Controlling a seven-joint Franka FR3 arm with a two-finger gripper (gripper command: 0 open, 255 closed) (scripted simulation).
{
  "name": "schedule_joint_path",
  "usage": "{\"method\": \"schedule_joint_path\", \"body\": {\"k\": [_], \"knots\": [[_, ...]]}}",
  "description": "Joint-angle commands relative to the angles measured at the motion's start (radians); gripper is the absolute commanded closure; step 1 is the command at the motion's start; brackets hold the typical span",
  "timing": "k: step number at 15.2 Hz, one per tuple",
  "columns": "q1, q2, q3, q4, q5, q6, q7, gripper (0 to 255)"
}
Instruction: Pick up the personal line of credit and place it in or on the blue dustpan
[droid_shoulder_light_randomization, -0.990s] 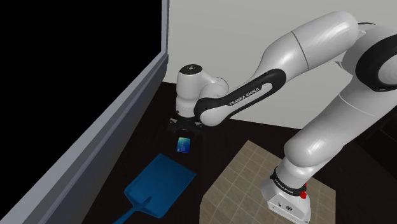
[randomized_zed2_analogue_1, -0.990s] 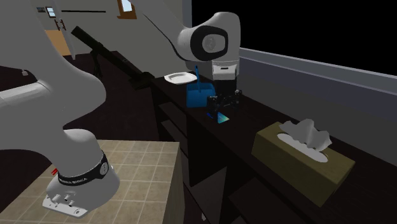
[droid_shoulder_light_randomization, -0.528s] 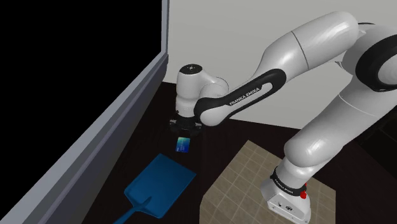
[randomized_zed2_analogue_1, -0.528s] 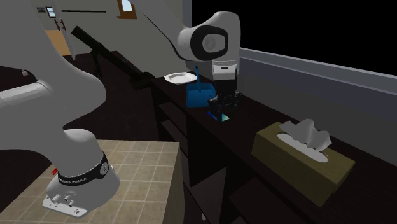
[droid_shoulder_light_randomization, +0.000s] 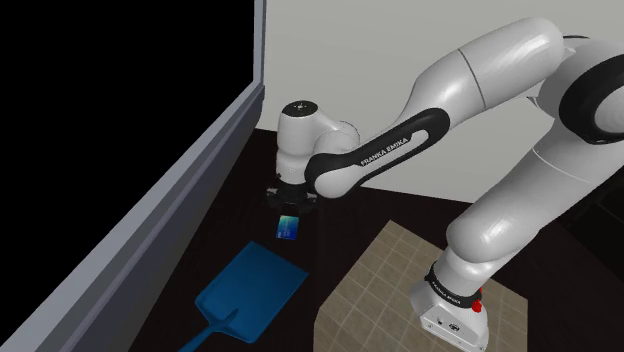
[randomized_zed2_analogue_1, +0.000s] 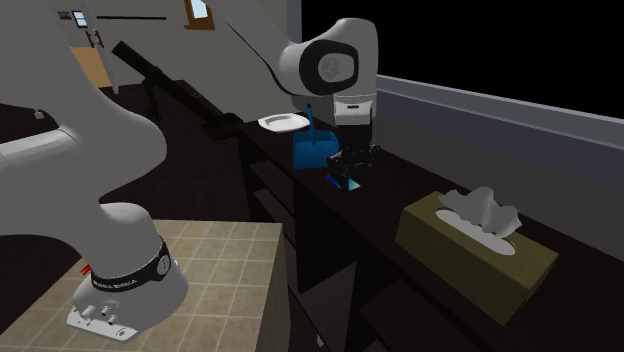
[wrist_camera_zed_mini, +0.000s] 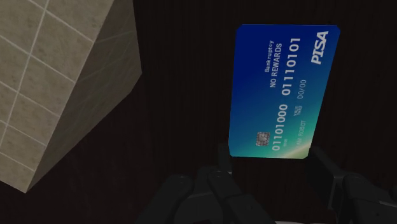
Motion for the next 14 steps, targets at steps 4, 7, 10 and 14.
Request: {"method": "schedule_joint_path", "body": {"k": [4,7,10,14], "knots": [[0.012,-0.05,-0.017,0.018,0.055,-0.054,-0.047,255],[0.022,-0.085,-0.031,0.036,0.088,-0.095,-0.077,255],[0.031,-0.115,-0.045,0.056,0.113,-0.137,-0.101,255],[0.041,-0.15,-0.064,0.086,0.139,-0.193,-0.127,255]]}}
